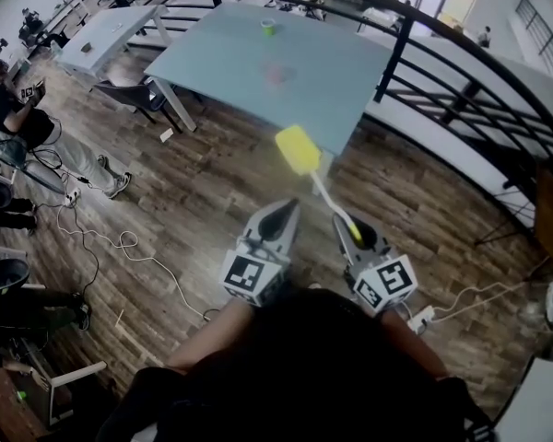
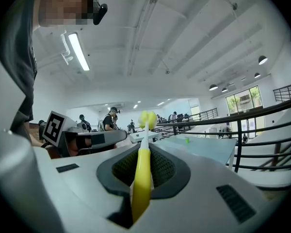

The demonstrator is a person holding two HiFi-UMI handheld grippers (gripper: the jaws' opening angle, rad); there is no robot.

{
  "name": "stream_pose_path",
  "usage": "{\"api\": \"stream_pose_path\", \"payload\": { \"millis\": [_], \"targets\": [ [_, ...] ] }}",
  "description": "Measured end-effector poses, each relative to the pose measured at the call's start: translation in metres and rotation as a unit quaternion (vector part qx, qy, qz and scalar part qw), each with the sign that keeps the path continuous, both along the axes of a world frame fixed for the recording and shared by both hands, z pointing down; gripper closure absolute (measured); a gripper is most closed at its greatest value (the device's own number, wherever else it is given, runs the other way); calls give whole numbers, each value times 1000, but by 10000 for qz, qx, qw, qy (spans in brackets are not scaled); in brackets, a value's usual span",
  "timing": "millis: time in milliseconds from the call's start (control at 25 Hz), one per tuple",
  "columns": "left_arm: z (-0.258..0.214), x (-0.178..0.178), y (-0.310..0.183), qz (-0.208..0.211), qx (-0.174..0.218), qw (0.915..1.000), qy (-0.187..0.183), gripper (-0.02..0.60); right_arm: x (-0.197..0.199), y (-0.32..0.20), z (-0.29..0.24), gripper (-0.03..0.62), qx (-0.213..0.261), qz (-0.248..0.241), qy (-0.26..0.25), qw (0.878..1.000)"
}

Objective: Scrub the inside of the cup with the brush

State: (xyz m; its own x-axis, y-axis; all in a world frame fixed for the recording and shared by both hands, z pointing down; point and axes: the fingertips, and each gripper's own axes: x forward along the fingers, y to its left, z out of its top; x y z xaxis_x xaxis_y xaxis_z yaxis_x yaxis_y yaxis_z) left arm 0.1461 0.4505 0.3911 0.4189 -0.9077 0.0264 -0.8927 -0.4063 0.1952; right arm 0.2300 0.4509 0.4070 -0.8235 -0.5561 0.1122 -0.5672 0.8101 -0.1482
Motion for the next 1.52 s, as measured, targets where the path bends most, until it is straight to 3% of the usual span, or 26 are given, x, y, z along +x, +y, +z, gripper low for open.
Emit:
{"api": "stream_pose_path", "payload": {
  "millis": [560,880,1520],
  "targets": [
    [-17,-124,-63,283,246,9993,-57,583,-131,-65,-15,554,177,53,-73,9998],
    [-15,-179,-77,444,215,9988,-48,583,-192,-77,-15,554,169,74,-43,9998],
    [1,-226,-87,209,55,9997,76,583,-239,-92,-4,554,57,-155,32,9999]
  ]
}}
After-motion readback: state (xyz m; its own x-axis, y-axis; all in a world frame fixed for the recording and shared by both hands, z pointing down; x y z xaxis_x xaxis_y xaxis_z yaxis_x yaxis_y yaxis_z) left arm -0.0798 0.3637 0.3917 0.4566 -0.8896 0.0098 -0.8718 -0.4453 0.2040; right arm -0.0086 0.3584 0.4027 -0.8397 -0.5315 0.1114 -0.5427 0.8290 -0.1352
